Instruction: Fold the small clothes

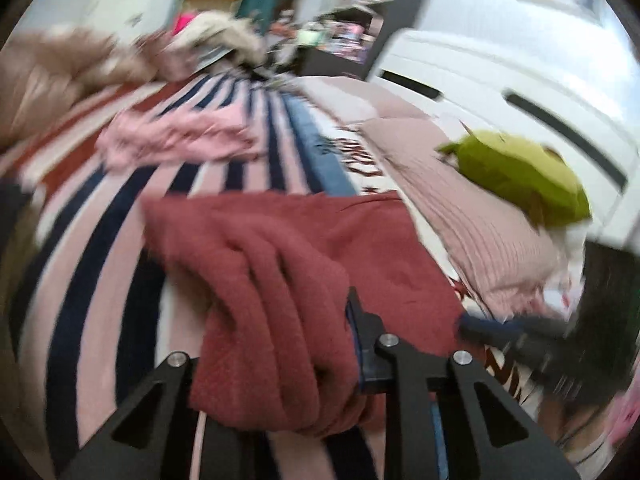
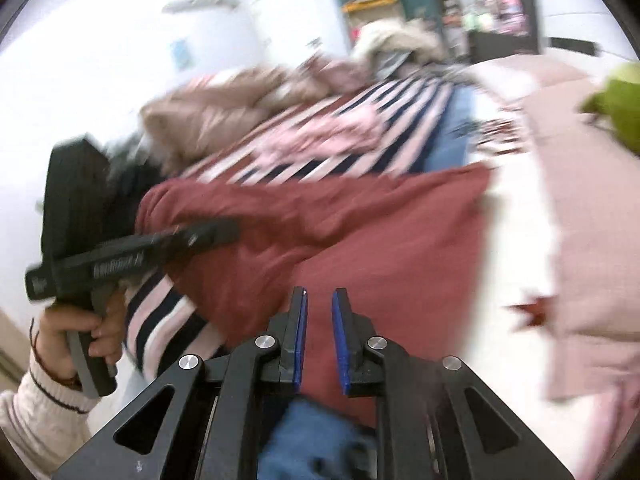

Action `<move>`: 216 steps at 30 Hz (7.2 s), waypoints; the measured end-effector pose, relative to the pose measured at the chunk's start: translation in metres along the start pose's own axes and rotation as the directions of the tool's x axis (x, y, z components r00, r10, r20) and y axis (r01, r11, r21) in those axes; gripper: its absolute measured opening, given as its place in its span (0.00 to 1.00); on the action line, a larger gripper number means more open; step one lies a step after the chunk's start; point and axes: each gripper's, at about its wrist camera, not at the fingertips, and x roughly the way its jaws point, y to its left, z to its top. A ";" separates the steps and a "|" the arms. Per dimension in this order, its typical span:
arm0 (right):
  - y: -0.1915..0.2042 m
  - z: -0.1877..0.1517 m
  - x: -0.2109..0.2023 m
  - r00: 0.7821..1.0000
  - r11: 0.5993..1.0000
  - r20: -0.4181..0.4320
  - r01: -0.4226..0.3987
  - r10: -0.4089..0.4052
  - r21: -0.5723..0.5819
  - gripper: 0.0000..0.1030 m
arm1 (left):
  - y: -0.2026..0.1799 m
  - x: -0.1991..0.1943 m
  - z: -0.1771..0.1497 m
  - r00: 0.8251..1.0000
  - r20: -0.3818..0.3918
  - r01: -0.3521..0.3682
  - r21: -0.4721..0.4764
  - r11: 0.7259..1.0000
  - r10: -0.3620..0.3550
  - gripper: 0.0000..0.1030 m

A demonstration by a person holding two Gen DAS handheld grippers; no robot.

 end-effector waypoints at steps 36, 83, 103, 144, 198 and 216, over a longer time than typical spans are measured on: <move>0.010 0.001 0.002 0.990 0.988 -0.041 0.131 -0.135 -0.088 0.07 | 0.005 -0.003 -0.031 0.980 -0.145 0.140 0.016 0.990 -0.136 0.58; -0.135 0.085 0.096 0.967 0.922 -0.215 0.204 -0.138 0.328 0.22 | 0.064 0.004 -0.018 0.985 -0.076 0.145 -0.112 0.983 -0.153 0.63; -0.079 -0.002 0.025 0.962 0.982 -0.271 0.038 0.013 0.183 0.24 | -0.016 0.062 -0.022 0.922 -0.221 0.307 -0.077 0.948 -0.317 0.41; -0.147 0.094 0.098 0.986 0.947 -0.103 0.155 -0.131 0.280 0.31 | 0.015 0.032 -0.015 0.947 -0.177 0.263 -0.049 0.964 -0.268 0.67; -0.091 0.025 0.054 0.974 0.948 -0.126 -0.147 0.189 0.282 0.18 | 0.007 0.092 0.034 0.926 -0.178 0.307 -0.165 0.937 -0.334 0.06; 0.081 0.133 -0.026 0.955 0.963 0.126 -0.268 0.269 -0.030 0.18 | 0.002 -0.137 0.126 0.988 0.120 0.081 0.118 0.990 -0.095 0.06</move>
